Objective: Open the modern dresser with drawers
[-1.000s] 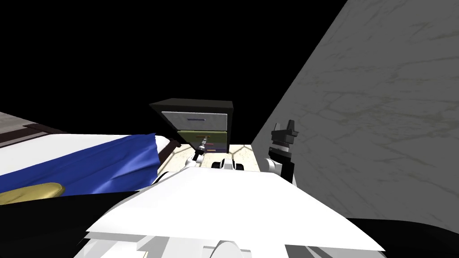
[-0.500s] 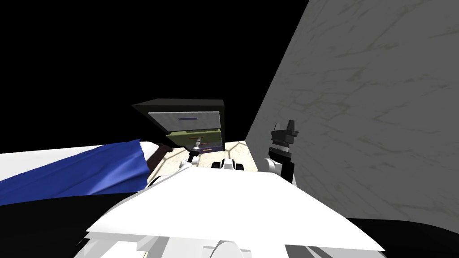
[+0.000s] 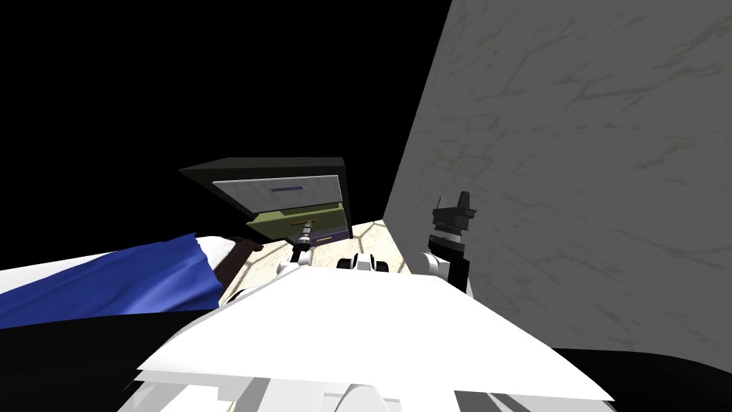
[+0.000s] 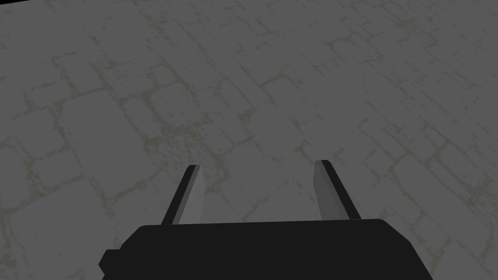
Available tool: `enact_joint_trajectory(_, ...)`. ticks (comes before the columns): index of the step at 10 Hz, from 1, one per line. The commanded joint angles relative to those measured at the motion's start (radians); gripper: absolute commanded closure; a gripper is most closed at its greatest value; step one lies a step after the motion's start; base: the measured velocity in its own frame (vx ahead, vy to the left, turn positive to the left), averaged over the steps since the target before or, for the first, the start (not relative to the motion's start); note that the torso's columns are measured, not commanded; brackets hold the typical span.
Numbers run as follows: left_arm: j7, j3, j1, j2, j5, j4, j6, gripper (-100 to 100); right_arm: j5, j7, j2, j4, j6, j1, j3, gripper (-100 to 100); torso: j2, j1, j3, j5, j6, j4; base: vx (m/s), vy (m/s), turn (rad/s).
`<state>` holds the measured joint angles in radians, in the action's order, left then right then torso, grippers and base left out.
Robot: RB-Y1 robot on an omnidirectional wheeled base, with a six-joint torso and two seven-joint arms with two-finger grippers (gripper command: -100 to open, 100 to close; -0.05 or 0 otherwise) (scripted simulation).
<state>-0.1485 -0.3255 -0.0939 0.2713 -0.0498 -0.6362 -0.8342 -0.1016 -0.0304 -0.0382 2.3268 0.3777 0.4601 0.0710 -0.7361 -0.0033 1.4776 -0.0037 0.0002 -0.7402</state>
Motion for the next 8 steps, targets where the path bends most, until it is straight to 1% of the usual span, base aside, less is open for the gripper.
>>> enact_joint_trajectory(1, -0.041, -0.023, -0.022, -0.024, 0.01, 0.004, 0.008, 100, 0.0, 0.0, 0.0, 0.0, 0.0, 0.0, 0.0, 0, -0.004, 0.001, -0.002, 0.002, 0.002, 0.0, -0.182, 0.037, -0.116)
enact_joint_trajectory(2, -0.055, -0.03, -0.029, -0.032, 0.013, 0.005, 0.011, 100, 0.0, 0.0, 0.0, 0.0, 0.0, 0.0, 0.0, 0, -0.007, 0.002, -0.004, 0.003, 0.002, 0.0, -0.159, 0.025, -0.092)
enact_joint_trajectory(3, -0.083, -0.046, -0.043, -0.048, 0.02, 0.007, 0.016, 100, 0.0, 0.0, 0.0, 0.0, 0.0, 0.0, 0.0, 0, -0.005, 0.001, -0.003, 0.002, 0.001, 0.001, -0.197, 0.007, -0.09)
enact_joint_trajectory(4, -0.096, -0.053, -0.05, -0.056, 0.023, 0.008, 0.019, 100, 0.0, 0.0, 0.0, 0.0, 0.0, 0.0, 0.0, 0, -0.005, -0.001, -0.003, 0.002, 0.001, 0.0, -0.204, 0.027, -0.101)
enact_joint_trajectory(5, -0.11, -0.072, -0.079, -0.051, 0.031, -0.003, 0.067, -100, 0.0, 0.0, 0.0, 0.0, 0.0, 0.0, 0.0, 0, -0.005, 0.001, -0.003, 0.001, 0.0, 0.0, -0.165, 0.04, -0.15)
enact_joint_trajectory(6, -0.124, -0.084, -0.1, -0.05, 0.036, -0.002, 0.087, -100, 0.0, 0.0, 0.0, 0.0, 0.0, 0.0, 0.0, 0, -0.002, 0.002, -0.001, 0.002, 0.0, 0.001, -0.142, 0.039, -0.187)
enact_joint_trajectory(7, -0.124, -0.084, -0.1, -0.05, 0.036, -0.002, 0.087, -100, 0.0, 0.0, 0.0, 0.0, 0.0, 0.0, 0.0, 0, 0.0, 0.003, 0.0, 0.003, 0.0, 0.002, -0.088, 0.021, -0.028)
enact_joint_trajectory(8, -0.138, -0.096, -0.121, -0.049, 0.041, -0.002, 0.107, -100, 0.0, 0.0, 0.0, 0.0, 0.0, 0.0, 0.0, 0, 0.003, 0.003, 0.001, 0.003, 0.0, 0.003, -0.073, 0.005, -0.038)
